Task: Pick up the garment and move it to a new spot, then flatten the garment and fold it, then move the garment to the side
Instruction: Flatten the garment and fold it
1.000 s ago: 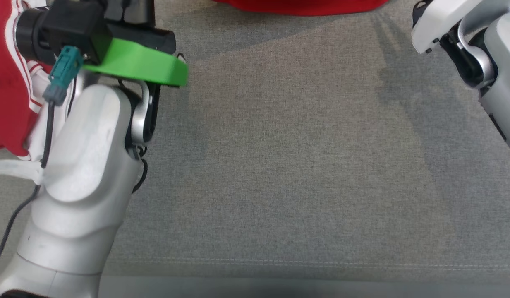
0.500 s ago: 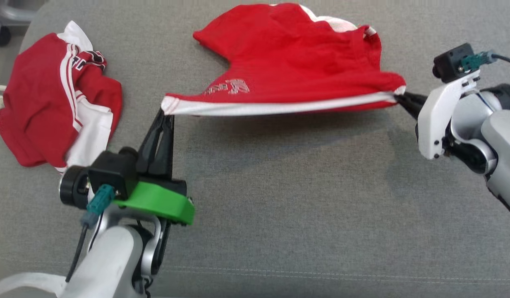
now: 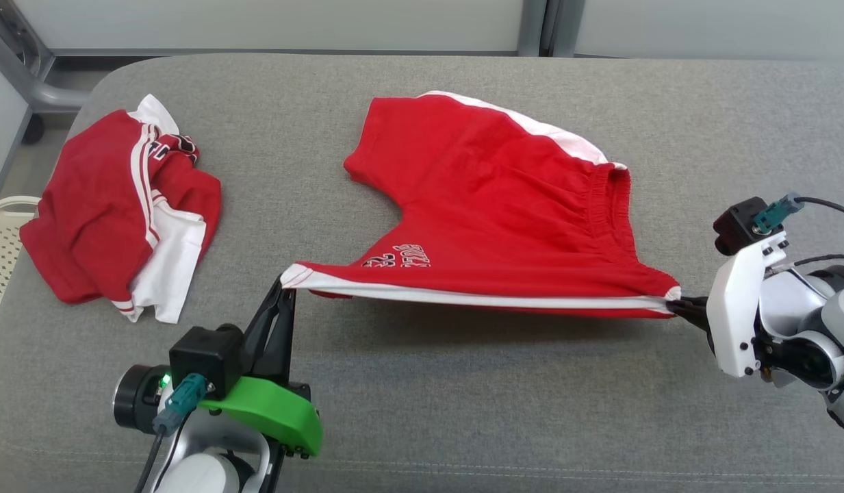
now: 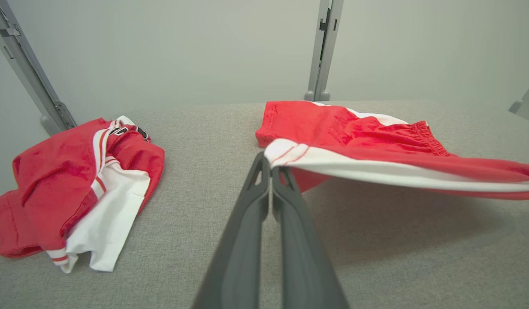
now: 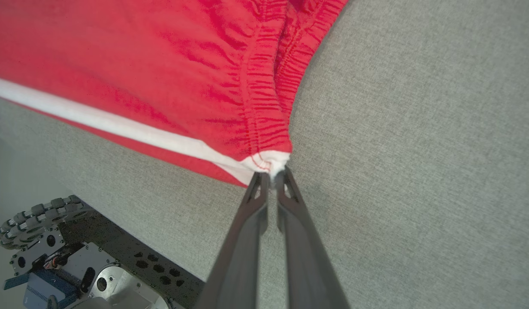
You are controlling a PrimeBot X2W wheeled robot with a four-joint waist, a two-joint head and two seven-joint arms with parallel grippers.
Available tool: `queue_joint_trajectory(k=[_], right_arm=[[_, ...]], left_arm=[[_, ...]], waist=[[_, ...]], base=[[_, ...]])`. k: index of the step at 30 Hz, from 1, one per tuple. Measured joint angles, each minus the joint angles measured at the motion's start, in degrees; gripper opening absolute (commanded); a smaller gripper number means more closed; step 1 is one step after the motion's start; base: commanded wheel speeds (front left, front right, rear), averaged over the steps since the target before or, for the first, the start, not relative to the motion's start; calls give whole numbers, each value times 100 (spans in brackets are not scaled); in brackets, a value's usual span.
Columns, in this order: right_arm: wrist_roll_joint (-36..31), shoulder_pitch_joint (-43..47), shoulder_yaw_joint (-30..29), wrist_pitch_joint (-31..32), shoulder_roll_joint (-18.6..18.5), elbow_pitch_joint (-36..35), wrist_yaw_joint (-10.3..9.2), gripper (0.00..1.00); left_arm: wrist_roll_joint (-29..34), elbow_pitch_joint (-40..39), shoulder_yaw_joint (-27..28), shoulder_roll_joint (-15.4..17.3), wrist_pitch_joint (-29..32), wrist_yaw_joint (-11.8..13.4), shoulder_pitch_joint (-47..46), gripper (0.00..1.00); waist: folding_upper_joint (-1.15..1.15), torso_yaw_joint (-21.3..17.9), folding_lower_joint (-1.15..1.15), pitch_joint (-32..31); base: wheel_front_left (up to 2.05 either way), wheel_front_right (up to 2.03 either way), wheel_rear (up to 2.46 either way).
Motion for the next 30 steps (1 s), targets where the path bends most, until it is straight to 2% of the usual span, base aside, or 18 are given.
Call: queue_joint_trajectory(k=[3, 17, 26, 30], right_arm=[[-237, 353, -368, 183, 67, -167, 8, 0], [-1326, 1728, -2028, 1168, 860, -1073, 4, 0], [-1572, 2186, -2539, 1603, 1274, -1739, -13, 0], [-1524, 2173, -2518, 1340, 1346, -2138, -20, 0]], left_arm=[[-5, -51, -48, 63, 132, 35, 120, 0], [-147, -791, -201, 642, 1023, 348, 1156, 0], [-92, -1379, -144, 991, 1328, 465, 1284, 0], [19, -1352, -165, 1016, 1464, 291, 733, 0]], waist=[[0, -43, 0, -40], [0, -38, 0, 14], [0, 4, 0, 148], [0, -42, 0, 238]], base=[[0, 0, 0], [0, 0, 0], [0, 0, 0], [0, 0, 0]])
